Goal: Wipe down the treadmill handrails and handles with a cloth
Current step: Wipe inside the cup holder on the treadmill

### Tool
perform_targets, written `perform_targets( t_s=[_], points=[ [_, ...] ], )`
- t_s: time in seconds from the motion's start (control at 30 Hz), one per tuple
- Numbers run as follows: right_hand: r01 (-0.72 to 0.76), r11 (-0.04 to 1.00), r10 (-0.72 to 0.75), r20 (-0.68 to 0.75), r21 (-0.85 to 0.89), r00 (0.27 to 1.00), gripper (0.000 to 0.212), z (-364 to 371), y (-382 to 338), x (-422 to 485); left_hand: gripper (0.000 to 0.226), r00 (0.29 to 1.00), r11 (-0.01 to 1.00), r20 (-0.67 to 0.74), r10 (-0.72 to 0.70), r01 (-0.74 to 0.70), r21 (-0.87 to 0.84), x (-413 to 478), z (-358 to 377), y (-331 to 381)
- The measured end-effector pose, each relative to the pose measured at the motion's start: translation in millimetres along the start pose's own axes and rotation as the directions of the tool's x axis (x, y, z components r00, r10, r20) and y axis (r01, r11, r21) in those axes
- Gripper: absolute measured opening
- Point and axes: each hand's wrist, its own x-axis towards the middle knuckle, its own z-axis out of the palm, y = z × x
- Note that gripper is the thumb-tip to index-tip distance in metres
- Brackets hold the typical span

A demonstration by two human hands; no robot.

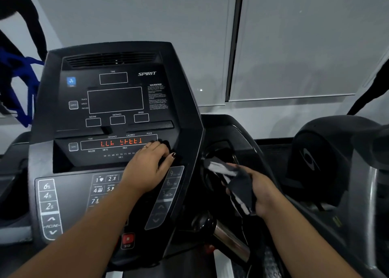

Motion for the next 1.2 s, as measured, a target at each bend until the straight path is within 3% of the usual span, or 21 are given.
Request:
perform_targets(
  t_s=[0.07, 0.17, 0.27, 0.4, 0.57, 0.6, 0.7, 0.8, 0.93, 1.0, 1.07, 1.13, 1.2],
  points=[
    [-0.058, 0.985, 0.045, 0.084, 0.16, 0.995, 0.05, 7, -5, -5, 0.038, 1.0, 1.0, -0.01, 0.005, -0.006, -0.031, -1, -2, 1],
    [-0.063, 0.982, 0.016, 0.249, 0.18, 0.968, 0.075, 26, -14, -24, 0.034, 1.0, 0.991, -0.012, -0.004, 0.002, -0.132, -3, -7, 1],
    [0.0, 0.988, -0.054, 0.339, 0.155, 0.939, 0.057, 55, -19, -42, 0.027, 0.995, 0.916, -0.044, -0.09, 0.065, -0.396, -8, -17, 7],
    [0.01, 0.994, -0.045, 0.31, 0.113, 0.95, 0.043, 100, -12, -43, 0.032, 0.968, 0.517, 0.127, -0.216, 0.224, -0.826, -20, -48, 15],
    [0.106, 0.992, -0.091, 0.194, -0.068, 0.977, 0.031, 167, 6, -41, 0.067, 0.874, -0.036, 0.368, -0.317, 0.377, -0.926, -44, -84, -3],
    [0.142, 0.984, -0.118, 0.191, -0.112, 0.974, 0.029, 182, 11, -41, 0.066, 0.864, -0.067, 0.376, -0.335, 0.376, -0.924, -49, -92, -10],
    [0.216, 0.962, -0.179, 0.214, -0.166, 0.96, 0.027, 221, 24, -37, 0.053, 0.828, -0.029, 0.31, -0.467, 0.336, -0.942, -66, -114, -38],
    [0.271, 0.949, -0.233, 0.222, -0.16, 0.947, 0.026, 259, 40, -32, 0.041, 0.768, 0.062, 0.195, -0.61, 0.291, -0.955, -82, -131, -70],
    [0.415, 0.886, -0.367, 0.237, -0.205, 0.9, 0.022, 308, 56, -24, 0.027, 0.617, 0.148, 0.075, -0.783, 0.302, -0.942, -104, -145, -97],
    [0.523, 0.813, -0.444, 0.309, -0.256, 0.841, 0.024, 335, 65, -24, 0.017, 0.586, 0.055, 0.12, -0.801, 0.273, -0.961, -116, -154, -104],
    [0.61, 0.727, -0.464, 0.43, -0.315, 0.774, 0.026, 361, 77, -25, 0.027, 0.596, -0.163, 0.253, -0.762, 0.201, -0.966, -123, -163, -110],
    [0.631, 0.683, -0.358, 0.586, -0.367, 0.727, 0.024, 383, 95, -28, 0.05, 0.627, -0.329, 0.334, -0.704, 0.128, -0.936, -128, -175, -118],
    [0.68, 0.588, -0.202, 0.734, -0.439, 0.649, 0.025, 401, 117, -27, 0.053, 0.643, -0.372, 0.338, -0.687, 0.087, -0.924, -136, -188, -129]
  ],
)
